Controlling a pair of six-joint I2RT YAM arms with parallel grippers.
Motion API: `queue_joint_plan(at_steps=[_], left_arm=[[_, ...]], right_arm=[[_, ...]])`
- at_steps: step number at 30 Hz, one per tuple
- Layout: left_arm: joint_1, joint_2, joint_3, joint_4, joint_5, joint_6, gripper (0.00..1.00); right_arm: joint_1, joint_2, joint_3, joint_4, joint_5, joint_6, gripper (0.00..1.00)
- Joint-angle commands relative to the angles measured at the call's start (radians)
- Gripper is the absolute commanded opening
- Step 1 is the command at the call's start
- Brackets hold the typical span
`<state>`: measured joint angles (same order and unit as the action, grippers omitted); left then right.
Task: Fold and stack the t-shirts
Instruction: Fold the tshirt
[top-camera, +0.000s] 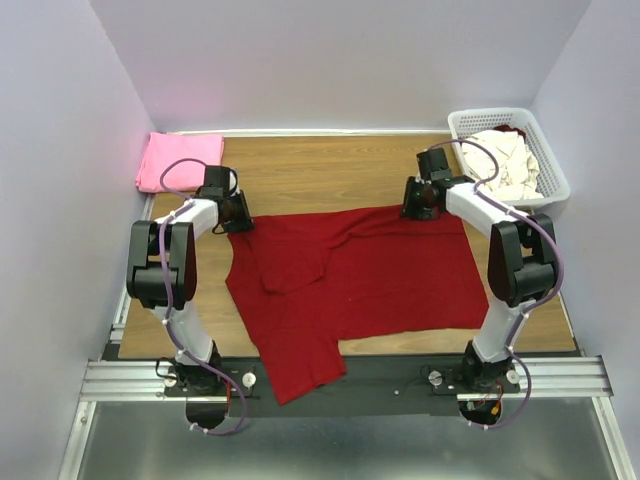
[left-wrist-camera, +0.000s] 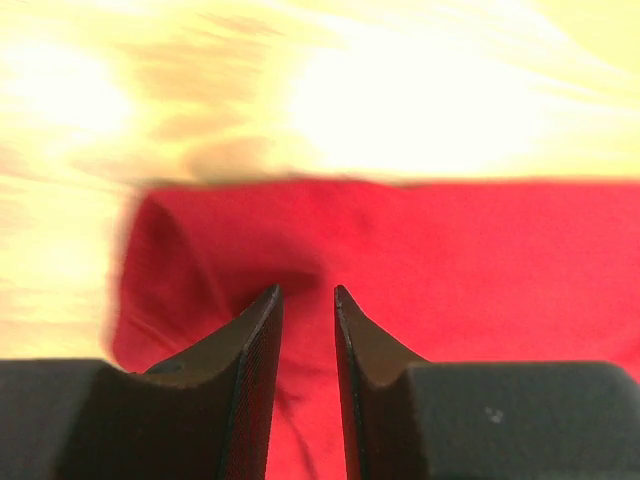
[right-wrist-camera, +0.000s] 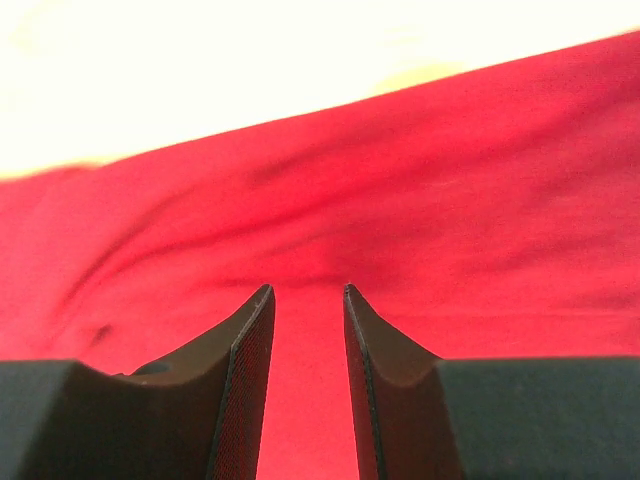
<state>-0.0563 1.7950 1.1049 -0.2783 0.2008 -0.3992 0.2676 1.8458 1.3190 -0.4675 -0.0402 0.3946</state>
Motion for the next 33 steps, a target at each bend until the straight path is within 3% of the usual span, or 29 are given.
queue_joint_plan(at_steps=[1, 6, 14, 33], left_arm=[[0.047, 0.052, 0.027, -0.018, -0.078, 0.046, 0.35], [0.085, 0.060, 0.030, -0.018, -0.103, 0.062, 0.35], [0.090, 0.057, 0.000, 0.002, -0.080, 0.092, 0.35], [0.090, 0.047, -0.004, 0.011, -0.084, 0.103, 0.37]], right_arm=[[-0.059, -0.045, -0.073, 0.062, 0.095, 0.050, 0.41], [-0.137, -0.118, -0.188, 0.144, 0.189, 0.137, 0.45], [-0.237, -0.207, -0.362, 0.272, 0.195, 0.237, 0.44], [-0.315, -0.142, -0.405, 0.429, 0.137, 0.354, 0.43]])
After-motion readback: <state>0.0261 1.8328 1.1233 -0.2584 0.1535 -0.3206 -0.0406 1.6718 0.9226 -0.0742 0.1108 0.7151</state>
